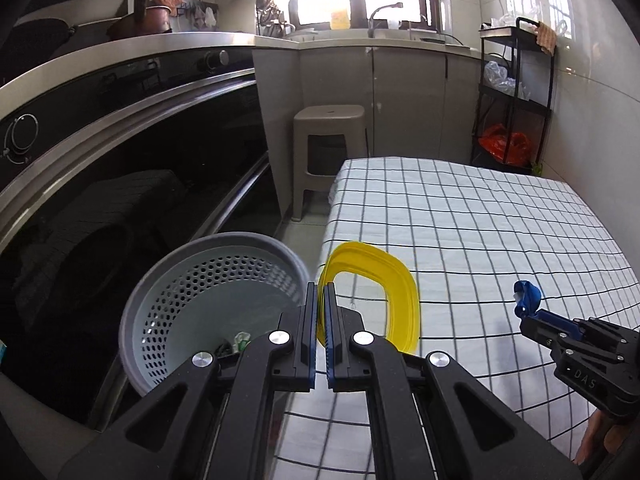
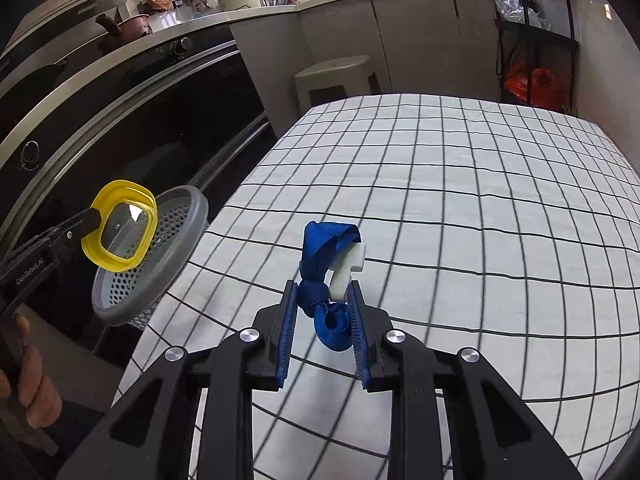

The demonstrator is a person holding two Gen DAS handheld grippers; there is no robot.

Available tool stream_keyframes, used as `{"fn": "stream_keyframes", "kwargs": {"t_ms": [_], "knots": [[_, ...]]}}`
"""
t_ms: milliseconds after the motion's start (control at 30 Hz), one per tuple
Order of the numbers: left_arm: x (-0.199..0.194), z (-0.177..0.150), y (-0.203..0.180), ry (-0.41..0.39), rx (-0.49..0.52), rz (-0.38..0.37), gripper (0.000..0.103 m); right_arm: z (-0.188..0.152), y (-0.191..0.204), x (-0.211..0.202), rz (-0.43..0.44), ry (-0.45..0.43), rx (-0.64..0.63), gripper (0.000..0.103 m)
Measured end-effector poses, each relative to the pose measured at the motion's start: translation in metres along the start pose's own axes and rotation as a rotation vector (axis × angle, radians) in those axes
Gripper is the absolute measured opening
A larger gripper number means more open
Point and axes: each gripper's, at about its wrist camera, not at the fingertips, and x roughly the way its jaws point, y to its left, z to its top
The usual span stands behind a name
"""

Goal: Collect trash
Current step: 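Carry the yellow lid and blue cloth to the grey basket and open both tools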

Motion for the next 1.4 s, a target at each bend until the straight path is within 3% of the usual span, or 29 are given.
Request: {"fn": "stream_keyframes", "kwargs": {"t_ms": [367, 667, 1000, 1400], "knots": [[-0.003, 0.01, 0.087, -0.038, -0.09, 0.095, 0.004, 0.028, 0.087, 0.027, 0.062, 0.006, -0.113, 0.025], [0.014, -0.001, 0.133, 0.002, -0.167, 0.123, 0.004, 0.04, 0.14, 0.058, 0.114, 0.038, -0.189, 0.025], [0.034, -0.004, 0.147, 0.043, -0.168, 0.17, 0.004, 0.051, 0.167, 0.093, 0.154, 0.084, -0.21, 0.025], [0.056, -0.013, 0.159, 0.135, -0.198, 0.164, 0.004, 0.057, 0.197, 0.124, 0.189, 0.123, -0.253, 0.025]]}}
